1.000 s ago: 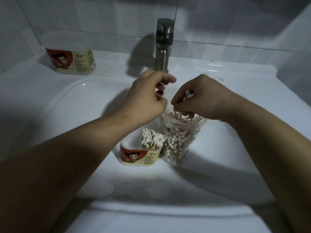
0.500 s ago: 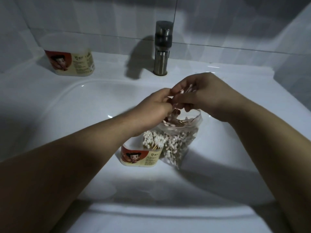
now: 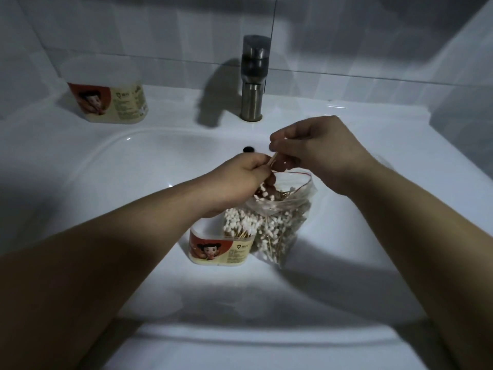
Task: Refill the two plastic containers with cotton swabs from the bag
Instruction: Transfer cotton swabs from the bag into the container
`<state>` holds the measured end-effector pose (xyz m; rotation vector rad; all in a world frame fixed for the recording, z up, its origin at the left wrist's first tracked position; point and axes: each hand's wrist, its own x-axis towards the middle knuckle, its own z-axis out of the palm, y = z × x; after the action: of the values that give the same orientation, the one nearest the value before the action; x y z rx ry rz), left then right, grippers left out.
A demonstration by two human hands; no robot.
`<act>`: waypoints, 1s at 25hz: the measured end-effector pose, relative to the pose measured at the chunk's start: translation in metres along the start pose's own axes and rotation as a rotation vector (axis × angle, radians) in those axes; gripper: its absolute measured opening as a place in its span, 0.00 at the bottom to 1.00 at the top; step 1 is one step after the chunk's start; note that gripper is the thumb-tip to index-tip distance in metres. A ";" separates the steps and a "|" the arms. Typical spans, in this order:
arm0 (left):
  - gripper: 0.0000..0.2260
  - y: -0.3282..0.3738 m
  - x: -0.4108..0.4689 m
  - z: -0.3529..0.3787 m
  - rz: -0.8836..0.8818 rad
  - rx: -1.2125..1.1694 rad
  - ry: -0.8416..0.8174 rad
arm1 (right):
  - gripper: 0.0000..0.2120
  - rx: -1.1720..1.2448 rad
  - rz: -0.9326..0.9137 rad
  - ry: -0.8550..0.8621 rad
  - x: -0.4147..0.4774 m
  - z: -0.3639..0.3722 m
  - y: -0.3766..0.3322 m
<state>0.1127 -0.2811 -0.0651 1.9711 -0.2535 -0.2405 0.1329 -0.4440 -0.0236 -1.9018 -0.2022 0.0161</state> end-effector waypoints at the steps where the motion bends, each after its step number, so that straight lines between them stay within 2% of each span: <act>1: 0.13 -0.001 0.001 0.000 0.001 0.023 -0.005 | 0.04 -0.061 -0.005 -0.040 -0.002 0.002 0.001; 4: 0.12 -0.005 0.003 0.002 -0.012 -0.014 -0.016 | 0.08 -0.301 -0.069 -0.083 -0.005 0.006 0.001; 7: 0.11 -0.003 0.004 0.002 -0.103 -0.178 0.064 | 0.11 -0.357 -0.057 -0.022 -0.003 -0.001 -0.005; 8: 0.11 -0.001 0.002 0.001 -0.142 -0.225 0.095 | 0.12 -0.433 -0.053 -0.057 -0.004 -0.003 -0.007; 11: 0.11 -0.002 0.003 0.000 -0.209 -0.264 0.125 | 0.17 -0.853 -0.069 -0.394 -0.010 -0.003 -0.006; 13: 0.11 -0.001 0.004 0.002 -0.226 -0.253 0.126 | 0.17 -1.000 -0.072 -0.556 -0.013 0.003 -0.005; 19: 0.11 0.003 0.004 0.004 -0.195 -0.278 0.140 | 0.10 -1.009 -0.146 -0.549 -0.009 0.011 0.005; 25: 0.12 0.002 0.007 0.003 -0.192 -0.259 0.161 | 0.05 -0.814 -0.211 -0.307 -0.001 0.001 0.008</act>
<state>0.1182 -0.2861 -0.0649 1.7460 0.0699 -0.2251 0.1331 -0.4458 -0.0311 -2.6720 -0.7001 0.0953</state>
